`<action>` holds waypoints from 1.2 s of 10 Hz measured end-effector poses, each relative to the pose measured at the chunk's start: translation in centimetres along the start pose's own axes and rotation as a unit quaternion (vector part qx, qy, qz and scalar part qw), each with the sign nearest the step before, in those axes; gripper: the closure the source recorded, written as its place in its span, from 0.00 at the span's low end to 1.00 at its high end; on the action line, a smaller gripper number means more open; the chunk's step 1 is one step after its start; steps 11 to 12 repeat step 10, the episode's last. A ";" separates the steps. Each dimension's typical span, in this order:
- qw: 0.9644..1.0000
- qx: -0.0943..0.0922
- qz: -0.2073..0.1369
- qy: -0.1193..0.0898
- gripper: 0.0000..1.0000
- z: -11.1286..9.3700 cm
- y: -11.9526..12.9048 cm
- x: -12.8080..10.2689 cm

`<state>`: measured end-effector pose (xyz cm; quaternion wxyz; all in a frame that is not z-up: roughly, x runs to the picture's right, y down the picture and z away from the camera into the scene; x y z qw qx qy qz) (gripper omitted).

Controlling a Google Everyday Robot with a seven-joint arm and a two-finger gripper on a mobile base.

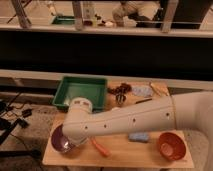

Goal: Place fork in purple bowl

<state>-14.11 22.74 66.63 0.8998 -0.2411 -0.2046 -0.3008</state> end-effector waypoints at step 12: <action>0.998 -0.017 -0.048 -0.030 0.98 2.9 -3.8 -3.8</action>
